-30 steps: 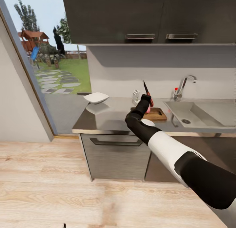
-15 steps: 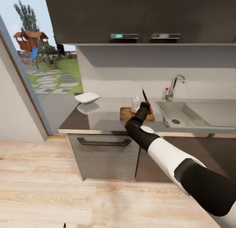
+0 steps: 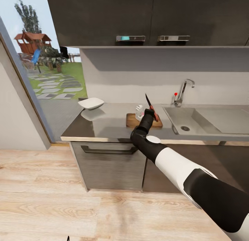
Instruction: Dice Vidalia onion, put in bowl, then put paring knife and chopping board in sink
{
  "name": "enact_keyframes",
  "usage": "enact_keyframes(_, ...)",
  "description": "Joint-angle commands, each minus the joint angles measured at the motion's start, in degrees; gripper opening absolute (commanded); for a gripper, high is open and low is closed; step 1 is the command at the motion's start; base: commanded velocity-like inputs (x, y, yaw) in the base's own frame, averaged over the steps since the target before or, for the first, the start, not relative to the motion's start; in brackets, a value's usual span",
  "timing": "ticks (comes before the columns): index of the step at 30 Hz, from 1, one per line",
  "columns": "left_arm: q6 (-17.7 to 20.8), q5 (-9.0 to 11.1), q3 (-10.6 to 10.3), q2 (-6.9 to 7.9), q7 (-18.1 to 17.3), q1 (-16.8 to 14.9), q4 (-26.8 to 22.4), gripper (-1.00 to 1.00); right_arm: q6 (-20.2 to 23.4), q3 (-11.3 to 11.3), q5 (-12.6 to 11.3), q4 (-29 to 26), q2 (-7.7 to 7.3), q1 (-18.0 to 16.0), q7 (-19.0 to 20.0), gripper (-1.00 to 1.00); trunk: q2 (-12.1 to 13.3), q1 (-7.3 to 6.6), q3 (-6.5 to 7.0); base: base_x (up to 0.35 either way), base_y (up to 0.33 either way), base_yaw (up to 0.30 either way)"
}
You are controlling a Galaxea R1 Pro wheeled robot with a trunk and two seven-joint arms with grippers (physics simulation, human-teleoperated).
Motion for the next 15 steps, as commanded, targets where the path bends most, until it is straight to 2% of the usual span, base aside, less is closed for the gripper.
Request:
enact_keyframes(1, -0.3, 0.3, -0.1, -0.01, -0.1, -0.1, 0.2, 1.0, 0.2, 0.3, -0.4, 0.1, 0.0, -0.1, -0.3, -1.0, 0.0, 0.0, -0.06, 0.0, 0.0, 0.0)
enact_keyframes(15, -0.3, 0.3, -0.1, -0.02, -0.1, -0.1, 0.2, 1.0, -2.0, 0.4, -0.4, 0.1, 0.0, 2.8, -0.3, -1.0, 0.0, 0.0, -0.06, 0.0, 0.0, 0.0)
